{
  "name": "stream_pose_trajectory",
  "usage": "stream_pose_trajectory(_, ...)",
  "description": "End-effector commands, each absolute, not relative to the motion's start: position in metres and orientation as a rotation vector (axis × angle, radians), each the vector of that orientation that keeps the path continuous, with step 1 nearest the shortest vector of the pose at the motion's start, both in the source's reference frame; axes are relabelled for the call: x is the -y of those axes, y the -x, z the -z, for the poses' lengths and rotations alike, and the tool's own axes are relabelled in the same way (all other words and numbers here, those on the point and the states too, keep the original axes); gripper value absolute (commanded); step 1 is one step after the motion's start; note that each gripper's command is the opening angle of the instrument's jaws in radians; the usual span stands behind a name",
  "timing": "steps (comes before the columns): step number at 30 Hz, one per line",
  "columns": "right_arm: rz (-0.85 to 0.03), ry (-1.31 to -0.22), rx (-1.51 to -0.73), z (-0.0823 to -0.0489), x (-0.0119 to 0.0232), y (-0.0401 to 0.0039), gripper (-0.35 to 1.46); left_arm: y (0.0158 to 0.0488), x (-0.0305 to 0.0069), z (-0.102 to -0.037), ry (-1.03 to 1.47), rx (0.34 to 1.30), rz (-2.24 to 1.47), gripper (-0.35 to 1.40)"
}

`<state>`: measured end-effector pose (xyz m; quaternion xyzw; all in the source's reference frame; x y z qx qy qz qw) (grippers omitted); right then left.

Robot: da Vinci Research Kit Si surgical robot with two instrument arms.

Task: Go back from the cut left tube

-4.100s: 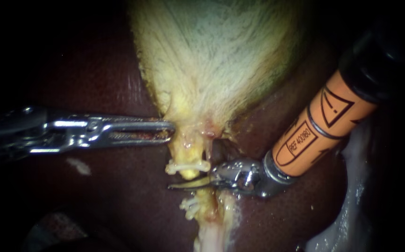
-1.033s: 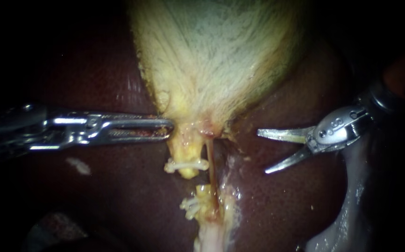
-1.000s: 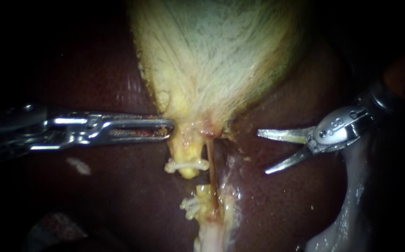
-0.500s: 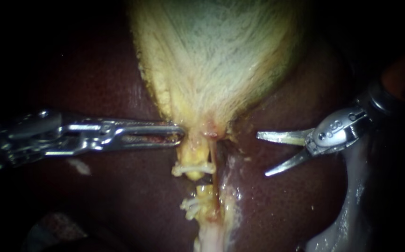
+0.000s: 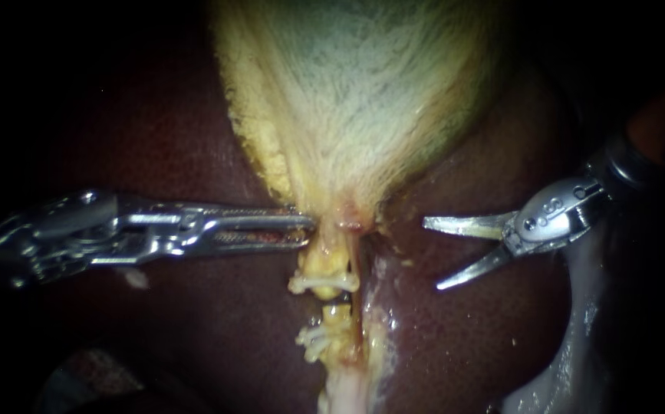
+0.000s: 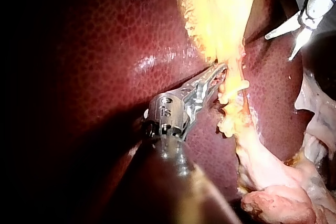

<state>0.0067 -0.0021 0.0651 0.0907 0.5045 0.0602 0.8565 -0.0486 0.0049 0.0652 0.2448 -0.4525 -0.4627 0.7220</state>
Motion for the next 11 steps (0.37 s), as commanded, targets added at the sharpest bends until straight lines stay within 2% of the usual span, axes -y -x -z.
stream_pose_trajectory(1,-0.127,-0.191,-1.060,-0.0651,0.0021,-0.0066,1.43,0.0486,-0.0049,-0.0652,-0.540,1.000,1.021,-0.35)
stream_pose_trajectory(11,-0.126,-0.191,-1.060,-0.0651,0.0021,-0.0065,1.43,0.0486,-0.0049,-0.0652,-0.541,1.000,1.021,-0.35)
